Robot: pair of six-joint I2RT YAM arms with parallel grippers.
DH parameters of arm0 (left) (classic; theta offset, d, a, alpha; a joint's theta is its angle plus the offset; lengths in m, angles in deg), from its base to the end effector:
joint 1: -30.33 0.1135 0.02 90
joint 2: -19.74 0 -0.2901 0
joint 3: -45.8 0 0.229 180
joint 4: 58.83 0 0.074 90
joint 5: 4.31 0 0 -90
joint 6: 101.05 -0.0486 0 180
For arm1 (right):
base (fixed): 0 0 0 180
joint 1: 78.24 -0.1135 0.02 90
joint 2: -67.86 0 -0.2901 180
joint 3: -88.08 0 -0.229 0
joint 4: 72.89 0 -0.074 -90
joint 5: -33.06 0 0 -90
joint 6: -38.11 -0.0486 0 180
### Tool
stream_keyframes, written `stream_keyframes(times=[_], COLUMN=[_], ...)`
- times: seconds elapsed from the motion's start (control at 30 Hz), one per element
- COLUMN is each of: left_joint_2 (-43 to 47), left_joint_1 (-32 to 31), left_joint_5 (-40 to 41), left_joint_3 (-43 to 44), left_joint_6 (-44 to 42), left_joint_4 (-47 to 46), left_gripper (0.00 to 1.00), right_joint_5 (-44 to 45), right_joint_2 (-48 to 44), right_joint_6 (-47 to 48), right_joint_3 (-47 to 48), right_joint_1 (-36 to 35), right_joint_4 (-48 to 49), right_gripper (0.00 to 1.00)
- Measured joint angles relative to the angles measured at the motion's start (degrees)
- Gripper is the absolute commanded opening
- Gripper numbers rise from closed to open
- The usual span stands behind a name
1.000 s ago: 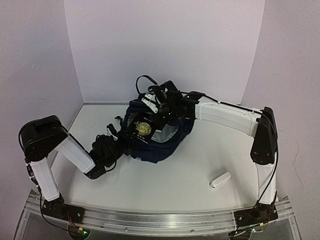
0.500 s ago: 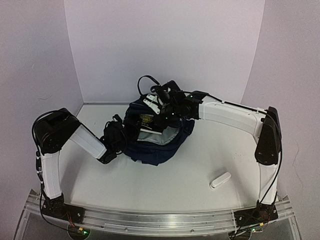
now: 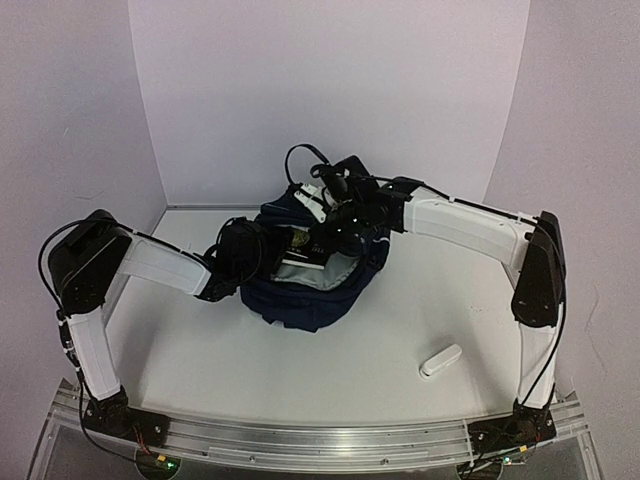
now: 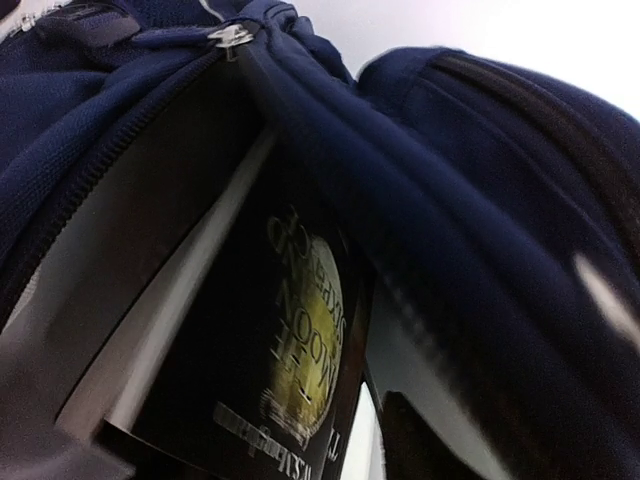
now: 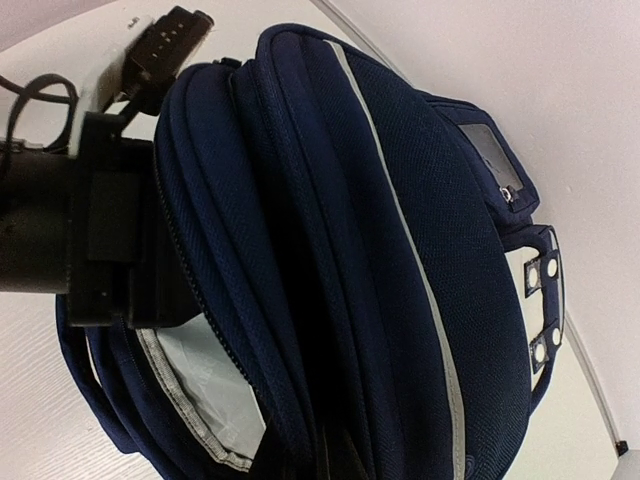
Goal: Pack the student bag
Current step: Place the book in the student bag.
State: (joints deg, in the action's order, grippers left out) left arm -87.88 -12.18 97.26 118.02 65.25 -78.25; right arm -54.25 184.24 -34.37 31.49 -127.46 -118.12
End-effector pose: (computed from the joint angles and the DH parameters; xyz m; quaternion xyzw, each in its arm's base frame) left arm 0.3098 -0.2708 0.2239 -0.2889 0.7425 -0.4745 0.3741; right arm 0.3103 0.3563 0.3256 -0.4861 0.7567 0.0990 0.4258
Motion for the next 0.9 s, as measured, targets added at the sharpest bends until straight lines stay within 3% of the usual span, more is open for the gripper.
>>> stream_keyframes(times=[0.17, 0.27, 0.33, 0.5, 0.77, 0.9], left_joint_2=[5.43, 7.57, 8.97, 11.55, 11.46, 10.36], left_joint_1=[-1.85, -2.69, -2.93, -2.90, -2.20, -0.69], left_joint_5=[0.38, 0.10, -0.16, -0.50, -0.52, -1.93], left_joint_3=[-0.02, -0.18, -1.01, -5.41, -6.27, -5.67], left_joint_6=[-2.59, -3.45, -3.90, -4.66, -6.44, -7.68], left_joint_4=[8.87, 12.47, 13.93, 15.23, 14.71, 14.20], left_gripper=[0.83, 0.82, 0.74, 0.37, 0.25, 0.12], right_joint_5=[-2.42, -3.05, -3.47, -4.84, -7.26, -8.40], right_joint_2=[0.00, 0.00, 0.00, 0.00, 0.00, -0.01], right_joint_6=[-1.32, -1.65, -1.80, -2.06, -2.41, -2.39], right_joint_3=[1.40, 2.02, 2.14, 2.14, 2.14, 1.90], right_joint_1=[1.38, 1.85, 2.07, 2.41, 2.93, 3.12], right_joint_4=[-0.91, -1.46, -1.62, -1.85, -2.65, -3.03], right_gripper=[0.00, 0.00, 0.00, 0.00, 0.00, 0.00])
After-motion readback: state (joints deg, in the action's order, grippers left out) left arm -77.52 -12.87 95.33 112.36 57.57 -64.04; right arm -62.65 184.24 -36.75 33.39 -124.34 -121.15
